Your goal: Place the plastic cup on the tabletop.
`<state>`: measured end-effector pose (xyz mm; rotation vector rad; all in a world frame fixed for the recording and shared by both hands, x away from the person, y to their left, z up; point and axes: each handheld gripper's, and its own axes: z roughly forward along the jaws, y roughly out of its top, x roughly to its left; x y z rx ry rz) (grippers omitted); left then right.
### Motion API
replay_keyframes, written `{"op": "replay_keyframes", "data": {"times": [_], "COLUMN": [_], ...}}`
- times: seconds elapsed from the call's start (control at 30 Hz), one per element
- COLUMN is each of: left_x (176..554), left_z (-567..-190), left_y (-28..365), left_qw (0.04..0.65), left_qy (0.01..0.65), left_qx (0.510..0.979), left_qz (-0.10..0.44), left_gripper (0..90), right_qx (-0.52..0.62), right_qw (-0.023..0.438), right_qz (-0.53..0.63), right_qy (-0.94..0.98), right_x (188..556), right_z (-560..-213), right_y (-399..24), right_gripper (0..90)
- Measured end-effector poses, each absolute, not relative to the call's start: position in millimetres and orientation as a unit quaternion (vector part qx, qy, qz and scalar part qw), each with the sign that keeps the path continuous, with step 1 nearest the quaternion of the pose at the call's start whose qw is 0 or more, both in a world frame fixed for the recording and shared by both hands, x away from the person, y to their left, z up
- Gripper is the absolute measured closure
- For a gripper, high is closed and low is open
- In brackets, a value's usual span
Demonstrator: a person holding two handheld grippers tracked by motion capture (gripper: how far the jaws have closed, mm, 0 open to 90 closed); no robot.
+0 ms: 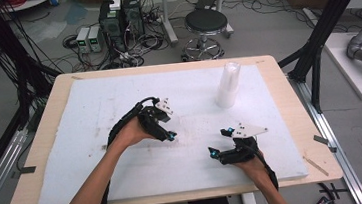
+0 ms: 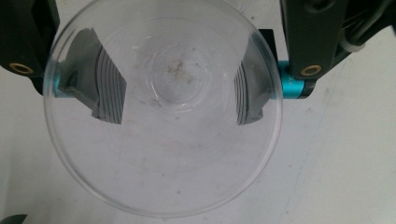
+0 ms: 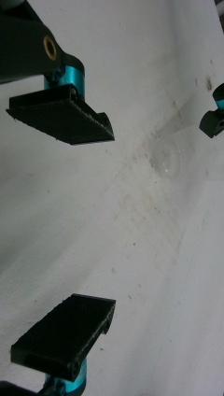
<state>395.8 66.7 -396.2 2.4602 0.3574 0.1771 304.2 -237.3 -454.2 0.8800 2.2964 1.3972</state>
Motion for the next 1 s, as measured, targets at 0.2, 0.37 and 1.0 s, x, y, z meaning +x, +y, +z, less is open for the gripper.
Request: {"op": "replay_keyframes", "data": {"times": [0.2,0.37,1.0], "left_x": [393,391,386], "left_z": [-403,-405,-418], "left_y": [69,70,84], "left_qw": [0.327,0.332,0.332], "left_qy": [0.142,0.145,0.19], "left_qx": [0.931,0.929,0.921], "left_qz": [0.075,0.078,0.071], "left_gripper": [33.7,34.0,7.3], "right_qx": [0.306,0.307,0.305], "right_qw": [0.155,0.153,0.154], "right_qz": [0.488,0.488,0.489], "right_qy": [0.803,0.803,0.803], "right_x": [305,304,305], "right_z": [-454,-454,-454], "right_y": [-238,-238,-238], "right_gripper": [16.2,16.3,16.2]}}
